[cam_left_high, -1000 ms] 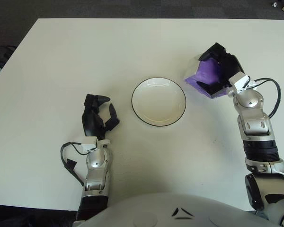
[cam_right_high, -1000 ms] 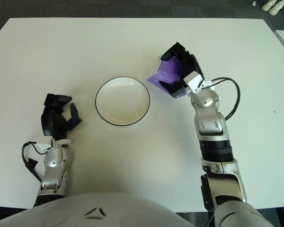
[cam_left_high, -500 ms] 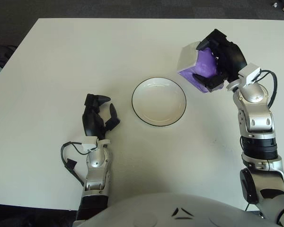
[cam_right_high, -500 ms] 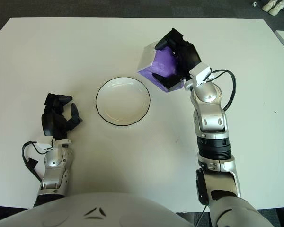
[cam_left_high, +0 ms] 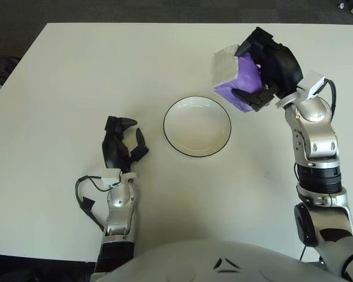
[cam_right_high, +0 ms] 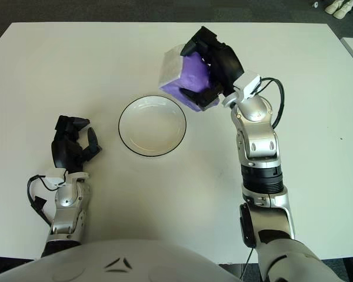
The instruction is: Put the tissue paper into the plate.
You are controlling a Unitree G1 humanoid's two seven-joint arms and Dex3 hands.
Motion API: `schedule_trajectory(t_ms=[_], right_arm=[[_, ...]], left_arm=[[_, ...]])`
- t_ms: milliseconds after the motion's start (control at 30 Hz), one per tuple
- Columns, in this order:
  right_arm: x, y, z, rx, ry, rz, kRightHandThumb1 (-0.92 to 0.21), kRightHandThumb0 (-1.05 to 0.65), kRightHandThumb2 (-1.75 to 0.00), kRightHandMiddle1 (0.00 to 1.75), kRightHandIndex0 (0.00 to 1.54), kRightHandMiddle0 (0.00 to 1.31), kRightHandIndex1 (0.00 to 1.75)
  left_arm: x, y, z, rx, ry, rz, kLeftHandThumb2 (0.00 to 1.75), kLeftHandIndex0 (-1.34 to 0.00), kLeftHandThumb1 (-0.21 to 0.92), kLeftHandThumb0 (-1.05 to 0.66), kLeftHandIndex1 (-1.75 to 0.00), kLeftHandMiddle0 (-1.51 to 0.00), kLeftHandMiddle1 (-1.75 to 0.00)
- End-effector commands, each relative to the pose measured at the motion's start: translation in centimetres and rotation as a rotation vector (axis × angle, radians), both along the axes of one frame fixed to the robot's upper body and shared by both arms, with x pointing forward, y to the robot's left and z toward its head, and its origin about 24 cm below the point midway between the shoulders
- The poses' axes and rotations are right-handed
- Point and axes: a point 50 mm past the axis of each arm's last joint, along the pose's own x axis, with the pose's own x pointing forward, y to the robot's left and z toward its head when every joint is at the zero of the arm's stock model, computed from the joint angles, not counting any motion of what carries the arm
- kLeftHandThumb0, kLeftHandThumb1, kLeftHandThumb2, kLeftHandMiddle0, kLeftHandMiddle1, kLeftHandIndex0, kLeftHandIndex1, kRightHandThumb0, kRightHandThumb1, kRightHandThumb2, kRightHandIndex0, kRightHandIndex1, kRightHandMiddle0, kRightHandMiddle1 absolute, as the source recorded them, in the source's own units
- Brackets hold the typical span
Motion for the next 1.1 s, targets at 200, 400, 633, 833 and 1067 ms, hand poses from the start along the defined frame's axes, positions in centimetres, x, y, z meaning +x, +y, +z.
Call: schedule_trajectory(t_ms=[200, 400, 633, 833, 1067], right_arm=[[-2.3, 3.0, 0.2, 0.002, -0.064, 0.139, 0.11, 0.0, -1.75, 1.75, 0.97, 0.71, 1.6], [-2.8, 3.9, 0.2, -0.061, -0.028, 0.212, 0.09, 0.0, -1.73, 1.75, 0.95, 0.69, 1.62], [-3.2, 5.5, -0.3, -0.135, 0.02, 0.259, 0.06, 0.0, -1.72, 1.75, 0.91, 0.66, 1.67], [-3.2, 6.0, -0.7, -0.195, 0.026, 0.252, 0.04, 0.0, -1.71, 1.75, 0.88, 0.65, 1.71], [-3.2, 6.2, -1.2, -0.284, 0.028, 0.258, 0.03, 0.0, -1.72, 1.75, 0.87, 0.64, 1.74]], left_arm=[[-1.0, -0.3, -2.6, -0.031, 0.137, 0.0, 1.14, -0.49, 0.46, -0.43, -1.75, -0.62, -1.45], [-0.9, -0.4, -2.6, -0.021, 0.131, -0.007, 1.13, -0.49, 0.47, -0.43, -1.75, -0.62, -1.45], [-0.9, -0.5, -2.6, -0.013, 0.141, 0.0, 1.14, -0.49, 0.47, -0.43, -1.75, -0.63, -1.46], [-0.9, -0.6, -2.5, -0.019, 0.167, 0.027, 1.11, -0.47, 0.49, -0.42, -1.75, -0.61, -1.38], [-1.0, -0.7, -2.4, -0.032, 0.195, 0.076, 1.08, -0.46, 0.51, -0.42, -1.75, -0.62, -1.31]])
